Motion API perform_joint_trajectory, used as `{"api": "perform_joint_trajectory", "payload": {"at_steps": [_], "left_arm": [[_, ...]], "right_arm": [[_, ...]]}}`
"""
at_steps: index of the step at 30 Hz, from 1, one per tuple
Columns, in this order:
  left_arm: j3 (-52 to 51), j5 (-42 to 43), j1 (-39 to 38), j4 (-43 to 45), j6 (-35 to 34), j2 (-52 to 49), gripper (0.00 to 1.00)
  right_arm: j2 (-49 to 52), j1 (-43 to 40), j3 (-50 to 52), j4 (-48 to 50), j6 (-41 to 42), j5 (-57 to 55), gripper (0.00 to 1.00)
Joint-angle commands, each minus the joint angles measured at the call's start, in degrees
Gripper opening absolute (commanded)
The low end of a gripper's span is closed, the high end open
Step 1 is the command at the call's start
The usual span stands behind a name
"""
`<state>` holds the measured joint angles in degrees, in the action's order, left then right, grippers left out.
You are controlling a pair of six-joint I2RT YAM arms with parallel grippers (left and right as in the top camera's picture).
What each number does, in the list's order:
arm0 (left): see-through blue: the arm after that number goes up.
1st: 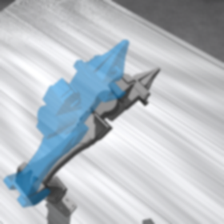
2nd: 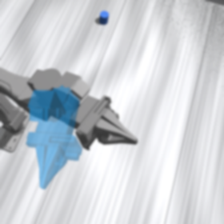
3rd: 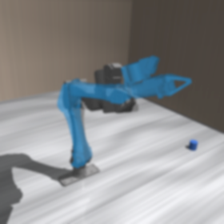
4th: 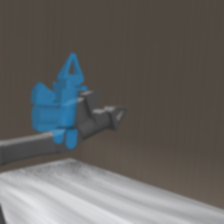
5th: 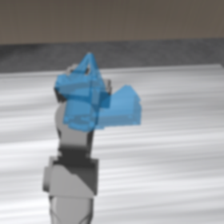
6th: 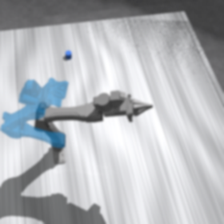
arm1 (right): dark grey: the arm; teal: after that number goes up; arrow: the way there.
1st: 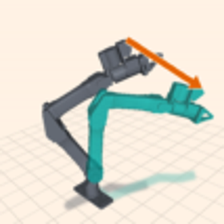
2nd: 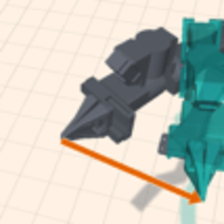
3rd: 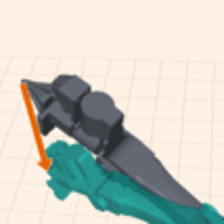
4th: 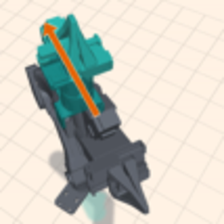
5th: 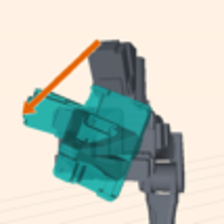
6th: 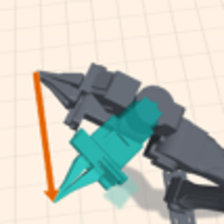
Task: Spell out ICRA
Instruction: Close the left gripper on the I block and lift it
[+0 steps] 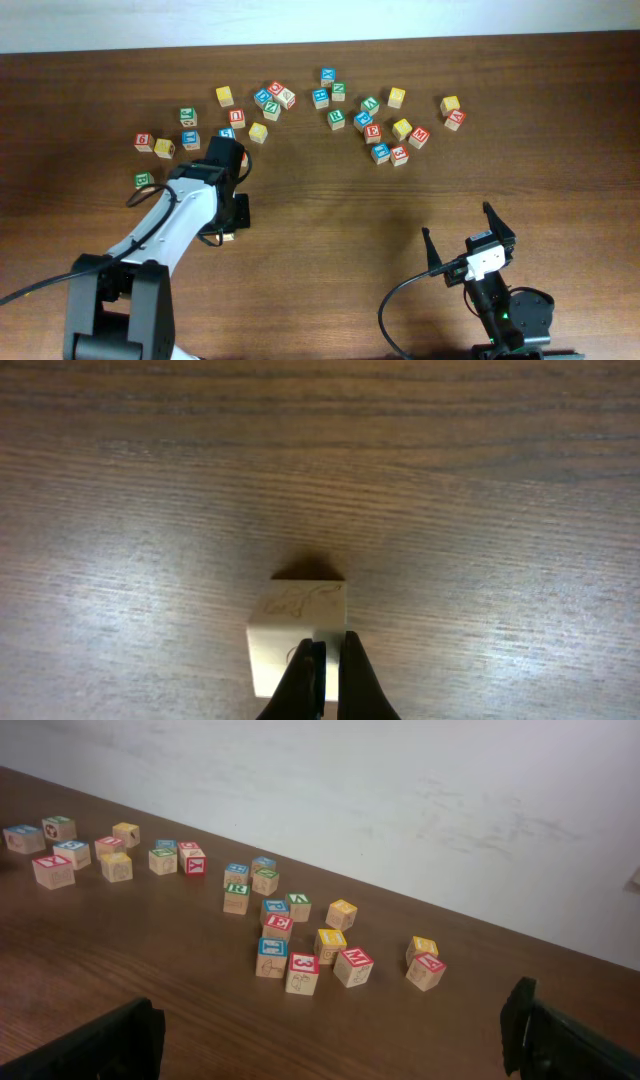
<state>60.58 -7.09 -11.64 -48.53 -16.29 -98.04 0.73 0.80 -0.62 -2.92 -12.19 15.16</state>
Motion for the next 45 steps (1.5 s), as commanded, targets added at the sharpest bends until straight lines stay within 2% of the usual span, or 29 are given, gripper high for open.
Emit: {"api": "perform_joint_trajectory", "payload": {"at_steps": [1,23,30,35,45], "left_arm": [[-1.6,1.9,0.2,0.8,-0.4,0.3,0.0],[-3.5,5.0,-0.2,4.0,-0.3,0.2,0.0],[-1.9,1.7,-0.7,3.1,0.1,0.8,0.0],[-1.2,2.2,-0.7,2.9,0.1,3.9,0.0],[-1.4,2.8,-0.7,2.6,0.1,4.1,0.0]], "right_arm": [[-0.4,0.3,0.3,-0.3,0.2,0.7,0.98],[-0.4,0.3,0.3,-0.3,0.2,0.7,0.98],[-0.4,0.3,0.3,-0.3,0.2,0.7,0.98],[-0.4,0.3,0.3,-0.3,0.2,0.7,0.98],[-0.4,0.3,0.3,-0.3,0.2,0.7,0.98]]}}
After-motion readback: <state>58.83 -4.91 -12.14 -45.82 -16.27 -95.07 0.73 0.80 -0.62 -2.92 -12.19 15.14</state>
